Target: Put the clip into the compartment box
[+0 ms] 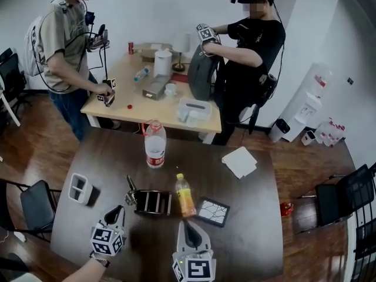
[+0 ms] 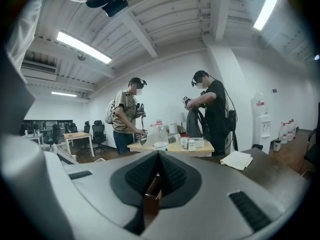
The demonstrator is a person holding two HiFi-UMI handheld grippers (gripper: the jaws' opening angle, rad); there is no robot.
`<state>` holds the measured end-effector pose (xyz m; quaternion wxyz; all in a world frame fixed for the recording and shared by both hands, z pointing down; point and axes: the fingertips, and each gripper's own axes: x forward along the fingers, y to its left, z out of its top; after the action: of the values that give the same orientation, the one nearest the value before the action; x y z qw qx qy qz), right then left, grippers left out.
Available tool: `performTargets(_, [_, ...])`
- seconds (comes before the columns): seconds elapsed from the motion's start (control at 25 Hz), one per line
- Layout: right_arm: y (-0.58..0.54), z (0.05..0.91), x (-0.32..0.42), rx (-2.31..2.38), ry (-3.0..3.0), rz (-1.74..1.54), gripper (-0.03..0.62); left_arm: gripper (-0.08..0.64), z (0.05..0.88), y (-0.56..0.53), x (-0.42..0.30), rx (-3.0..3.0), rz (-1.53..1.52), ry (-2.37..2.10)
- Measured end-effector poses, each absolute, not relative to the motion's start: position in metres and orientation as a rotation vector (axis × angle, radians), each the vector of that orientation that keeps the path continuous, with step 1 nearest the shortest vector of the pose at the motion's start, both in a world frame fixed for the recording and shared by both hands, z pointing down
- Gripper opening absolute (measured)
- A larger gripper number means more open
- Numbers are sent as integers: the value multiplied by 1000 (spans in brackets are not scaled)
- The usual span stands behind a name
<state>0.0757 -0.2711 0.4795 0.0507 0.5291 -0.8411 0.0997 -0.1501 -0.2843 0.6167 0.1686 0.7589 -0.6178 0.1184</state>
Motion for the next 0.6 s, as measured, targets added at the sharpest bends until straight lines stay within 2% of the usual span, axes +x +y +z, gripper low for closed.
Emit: performTargets(0.6, [-243,423,47,1528,-2683,120,-3,15,484,-237,-106,2517,254,-1756])
